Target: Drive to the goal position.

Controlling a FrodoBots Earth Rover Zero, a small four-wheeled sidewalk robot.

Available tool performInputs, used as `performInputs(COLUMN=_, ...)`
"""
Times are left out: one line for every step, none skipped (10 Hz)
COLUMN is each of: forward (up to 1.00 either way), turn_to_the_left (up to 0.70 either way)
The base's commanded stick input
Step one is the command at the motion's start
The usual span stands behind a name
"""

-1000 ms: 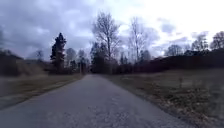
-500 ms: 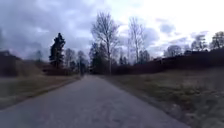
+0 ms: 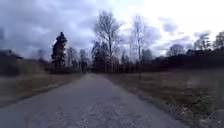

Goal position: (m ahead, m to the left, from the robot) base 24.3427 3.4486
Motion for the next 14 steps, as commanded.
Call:
performInputs(forward=0.50, turn_to_the_left=0.50)
performInputs(forward=0.50, turn_to_the_left=0.50)
performInputs(forward=0.50, turn_to_the_left=0.50)
performInputs(forward=0.50, turn_to_the_left=0.50)
performInputs(forward=0.50, turn_to_the_left=0.31)
performInputs(forward=0.50, turn_to_the_left=0.00)
performInputs(forward=0.50, turn_to_the_left=0.00)
performInputs(forward=0.50, turn_to_the_left=0.00)
performInputs(forward=0.50, turn_to_the_left=0.00)
performInputs(forward=0.50, turn_to_the_left=0.00)
performInputs(forward=0.50, turn_to_the_left=0.00)
performInputs(forward=0.50, turn_to_the_left=0.00)
performInputs(forward=0.50, turn_to_the_left=0.00)
performInputs(forward=0.50, turn_to_the_left=0.00)
